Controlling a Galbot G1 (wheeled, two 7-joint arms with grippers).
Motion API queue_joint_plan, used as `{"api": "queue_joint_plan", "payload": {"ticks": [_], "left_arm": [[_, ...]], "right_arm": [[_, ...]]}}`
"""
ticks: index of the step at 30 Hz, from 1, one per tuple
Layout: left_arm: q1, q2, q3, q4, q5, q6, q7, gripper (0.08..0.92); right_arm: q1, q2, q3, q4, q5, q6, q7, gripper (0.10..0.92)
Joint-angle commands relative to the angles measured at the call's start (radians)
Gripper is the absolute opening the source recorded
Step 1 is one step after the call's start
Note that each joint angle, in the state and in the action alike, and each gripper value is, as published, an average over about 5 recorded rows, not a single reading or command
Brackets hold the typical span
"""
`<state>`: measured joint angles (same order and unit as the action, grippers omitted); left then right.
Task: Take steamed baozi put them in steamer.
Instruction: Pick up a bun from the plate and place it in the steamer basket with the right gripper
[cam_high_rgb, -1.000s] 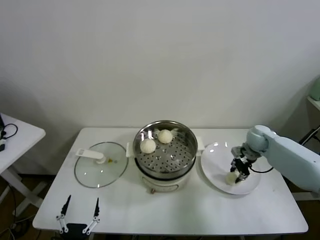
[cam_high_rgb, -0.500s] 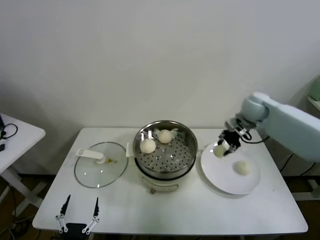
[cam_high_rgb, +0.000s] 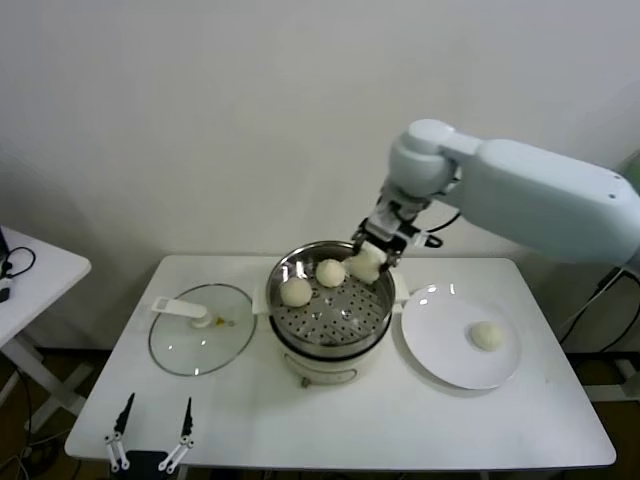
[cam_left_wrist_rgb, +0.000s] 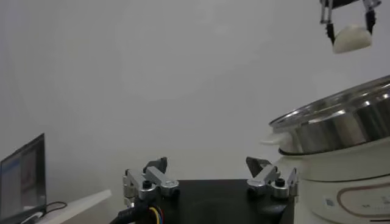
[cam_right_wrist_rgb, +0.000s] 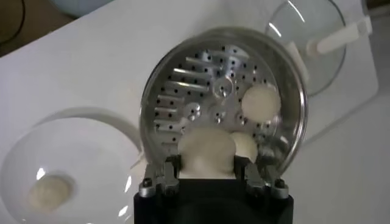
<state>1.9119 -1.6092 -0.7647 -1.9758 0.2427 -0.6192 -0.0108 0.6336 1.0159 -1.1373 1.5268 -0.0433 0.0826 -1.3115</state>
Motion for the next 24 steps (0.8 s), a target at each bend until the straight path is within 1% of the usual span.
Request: {"api": "queue_joint_plan", "payload": {"ticks": [1, 13, 18, 21, 24], "left_arm": [[0.011, -0.007, -0.009, -0.002, -0.007, -0.008, -0.003, 0.823], [0.006, -0.009, -0.017, 0.000, -0.008, 0.001, -0.002, 0.823], [0.004, -0.010, -0.018, -0.001, -0.009, 0.005, -0.001, 0.823], [0.004, -0.009, -0.019, 0.002, -0.009, 0.005, -0.001, 0.823], [0.002, -0.009, -0.019, 0.002, -0.009, 0.007, -0.001, 0.823]], "right_arm": [[-0.100, 0.243, -0.076, 0.031, -0.130, 0.020, 0.002, 0.578], [-0.215, 0.228, -0.102, 0.014, -0.247, 0.065, 0.002, 0.570], [-0.234, 0.235, -0.090, -0.010, -0.267, 0.081, 0.002, 0.573], [-0.240, 0.233, -0.085, -0.013, -0.264, 0.085, 0.002, 0.592], [-0.237, 0.226, -0.080, -0.007, -0.257, 0.085, 0.001, 0.636]]}}
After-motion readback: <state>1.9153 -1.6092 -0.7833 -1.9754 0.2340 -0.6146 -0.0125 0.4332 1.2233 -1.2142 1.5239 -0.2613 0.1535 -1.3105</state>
